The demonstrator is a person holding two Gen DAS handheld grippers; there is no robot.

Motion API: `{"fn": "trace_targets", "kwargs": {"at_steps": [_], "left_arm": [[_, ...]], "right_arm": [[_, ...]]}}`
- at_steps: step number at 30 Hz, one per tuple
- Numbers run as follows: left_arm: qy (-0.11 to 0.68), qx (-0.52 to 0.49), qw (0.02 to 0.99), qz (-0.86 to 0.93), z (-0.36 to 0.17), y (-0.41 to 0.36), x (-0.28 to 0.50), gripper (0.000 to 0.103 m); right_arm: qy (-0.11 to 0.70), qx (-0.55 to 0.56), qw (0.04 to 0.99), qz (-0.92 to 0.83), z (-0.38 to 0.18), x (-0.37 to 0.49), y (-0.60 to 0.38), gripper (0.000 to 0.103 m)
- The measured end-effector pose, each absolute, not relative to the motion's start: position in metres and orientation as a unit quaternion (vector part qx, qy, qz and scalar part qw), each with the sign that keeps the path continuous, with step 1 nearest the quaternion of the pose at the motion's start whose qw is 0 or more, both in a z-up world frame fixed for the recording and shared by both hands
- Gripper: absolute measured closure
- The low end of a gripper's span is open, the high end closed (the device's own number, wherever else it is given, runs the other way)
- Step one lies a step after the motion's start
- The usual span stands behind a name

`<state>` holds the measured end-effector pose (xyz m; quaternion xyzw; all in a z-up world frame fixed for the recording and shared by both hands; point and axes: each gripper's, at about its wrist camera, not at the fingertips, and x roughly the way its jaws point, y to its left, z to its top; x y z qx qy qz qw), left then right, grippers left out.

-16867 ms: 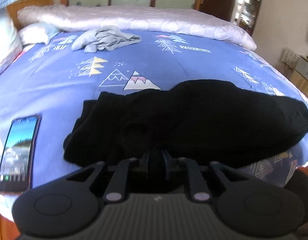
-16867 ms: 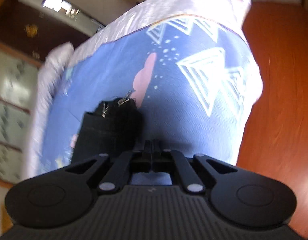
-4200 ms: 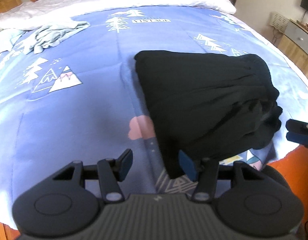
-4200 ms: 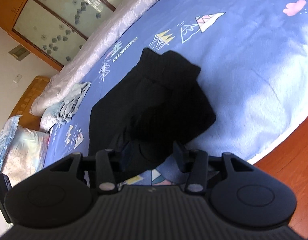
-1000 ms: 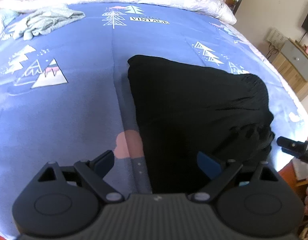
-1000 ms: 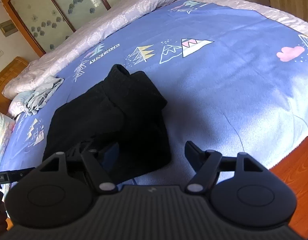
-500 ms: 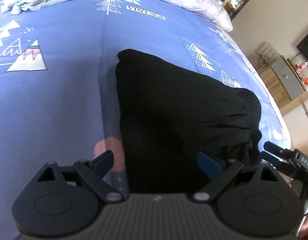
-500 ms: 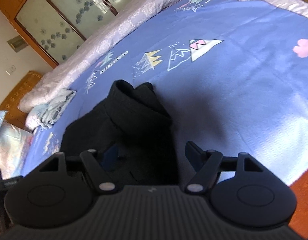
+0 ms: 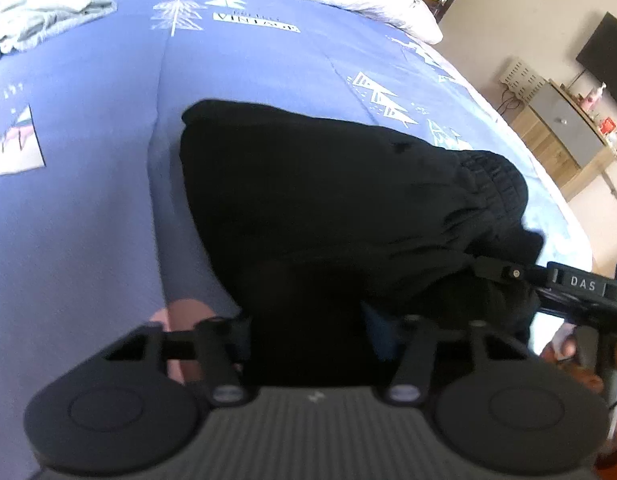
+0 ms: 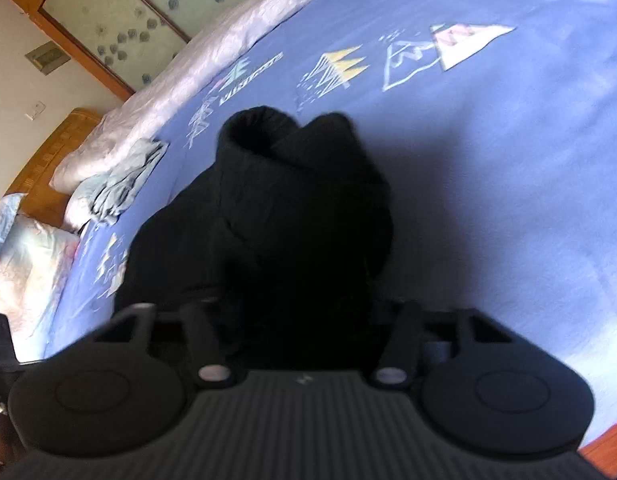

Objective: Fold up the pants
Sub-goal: 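Lift the bundle with both grippers and carry it toward the pillows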

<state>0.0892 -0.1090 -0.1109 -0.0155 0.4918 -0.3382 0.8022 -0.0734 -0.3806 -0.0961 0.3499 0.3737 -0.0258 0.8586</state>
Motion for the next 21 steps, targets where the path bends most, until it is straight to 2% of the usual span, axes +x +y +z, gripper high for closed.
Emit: {"fn": "trace_targets", "kwargs": {"at_steps": [2,7,14,21], "left_arm": [[0.497,-0.029,0.798,-0.34,-0.107,-0.105,0.093,0.07],[0.49,-0.087,0.792,-0.353,-0.084,-0.086,0.106,0.083],[0.409,-0.142,0.828,-0.357,-0.018,-0.058,0.141,0.084],[0.31,-0.114,0.884,-0.332,0.047,-0.063,0.22,0.084]], "right_arm": [[0.371,0.337,0.865,-0.029,-0.085,-0.075,-0.372,0.061],[0.318,0.334,0.887,0.001,-0.04,-0.073,-0.357,0.064],[0.24,0.281,0.928,0.052,0.027,-0.035,-0.332,0.064],[0.177,0.218,0.957,0.077,0.066,0.07,-0.331,0.064]]}}
